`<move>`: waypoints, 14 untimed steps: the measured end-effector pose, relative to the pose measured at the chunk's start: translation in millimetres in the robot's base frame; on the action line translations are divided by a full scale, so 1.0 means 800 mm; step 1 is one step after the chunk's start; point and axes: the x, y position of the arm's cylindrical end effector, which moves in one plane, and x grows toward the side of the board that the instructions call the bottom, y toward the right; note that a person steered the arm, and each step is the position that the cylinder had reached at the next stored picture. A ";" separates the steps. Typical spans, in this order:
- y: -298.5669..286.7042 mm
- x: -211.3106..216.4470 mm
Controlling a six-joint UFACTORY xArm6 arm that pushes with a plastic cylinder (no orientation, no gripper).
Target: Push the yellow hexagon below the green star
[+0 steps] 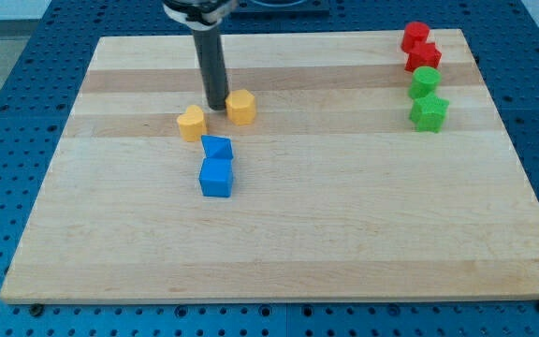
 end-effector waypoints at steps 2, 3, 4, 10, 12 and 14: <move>0.094 0.017; 0.124 0.056; 0.151 0.083; 0.171 0.153; 0.227 0.134; 0.280 0.133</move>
